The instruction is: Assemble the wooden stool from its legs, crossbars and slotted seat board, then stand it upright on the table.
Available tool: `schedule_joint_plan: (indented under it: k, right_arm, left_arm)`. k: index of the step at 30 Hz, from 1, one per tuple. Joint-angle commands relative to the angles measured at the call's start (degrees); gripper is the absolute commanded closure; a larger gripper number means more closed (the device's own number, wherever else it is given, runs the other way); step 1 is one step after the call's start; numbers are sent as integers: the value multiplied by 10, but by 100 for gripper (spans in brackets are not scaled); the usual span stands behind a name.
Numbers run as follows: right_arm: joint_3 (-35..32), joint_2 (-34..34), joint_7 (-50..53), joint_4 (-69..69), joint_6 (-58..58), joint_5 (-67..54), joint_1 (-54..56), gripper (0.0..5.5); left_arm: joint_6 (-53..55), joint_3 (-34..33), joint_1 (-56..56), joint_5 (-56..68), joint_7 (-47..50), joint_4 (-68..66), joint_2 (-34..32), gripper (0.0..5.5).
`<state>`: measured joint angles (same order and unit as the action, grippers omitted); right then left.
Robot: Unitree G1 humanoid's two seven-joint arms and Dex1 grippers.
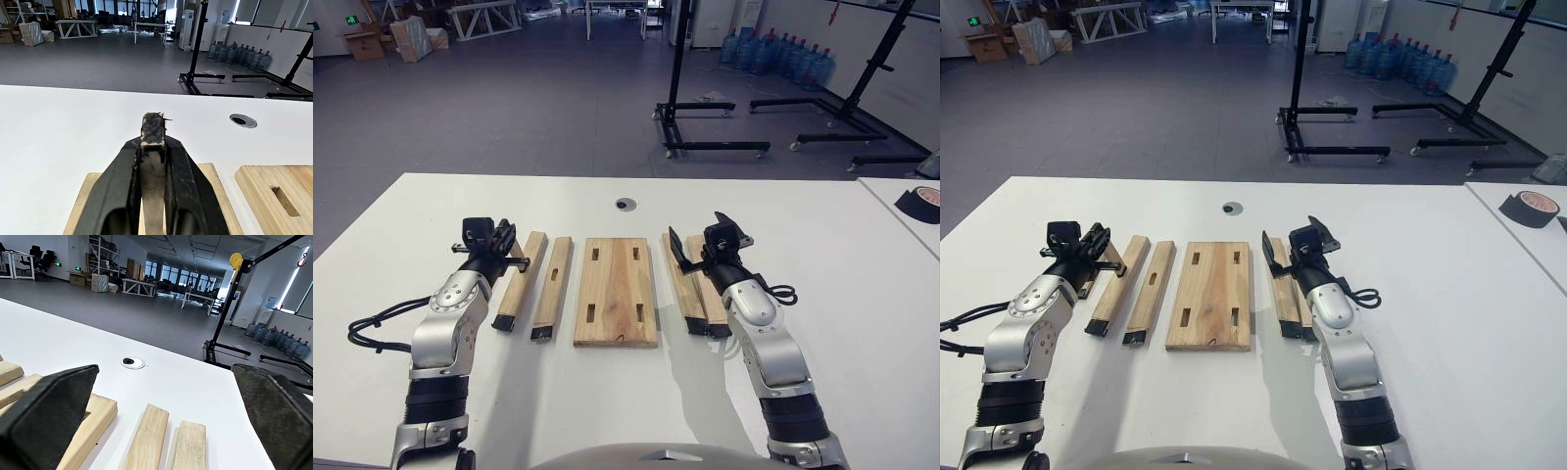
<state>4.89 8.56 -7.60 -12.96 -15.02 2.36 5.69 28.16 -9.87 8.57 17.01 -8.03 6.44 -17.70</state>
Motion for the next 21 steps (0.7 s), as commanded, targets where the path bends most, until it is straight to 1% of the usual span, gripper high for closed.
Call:
schedule_joint_plan:
  k: [1, 4, 5, 21]
  right_arm:
    - [-3, 5, 0, -3, -4, 6, 4, 50]
    - [-5, 3, 2, 7, 3, 5, 2, 50]
    - [-7, 2, 3, 12, 5, 4, 0, 50]
    - [-22, 16, -6, 19, 19, 0, -22, 50]
  left_arm:
    - [38, -2, -22, -1, 12, -29, 21, 465]
    - [36, -12, -6, 2, 16, -12, 24, 426]
    - [37, -12, 0, 2, 14, -8, 23, 404]
    - [64, -45, 59, 0, 21, 47, -3, 404]
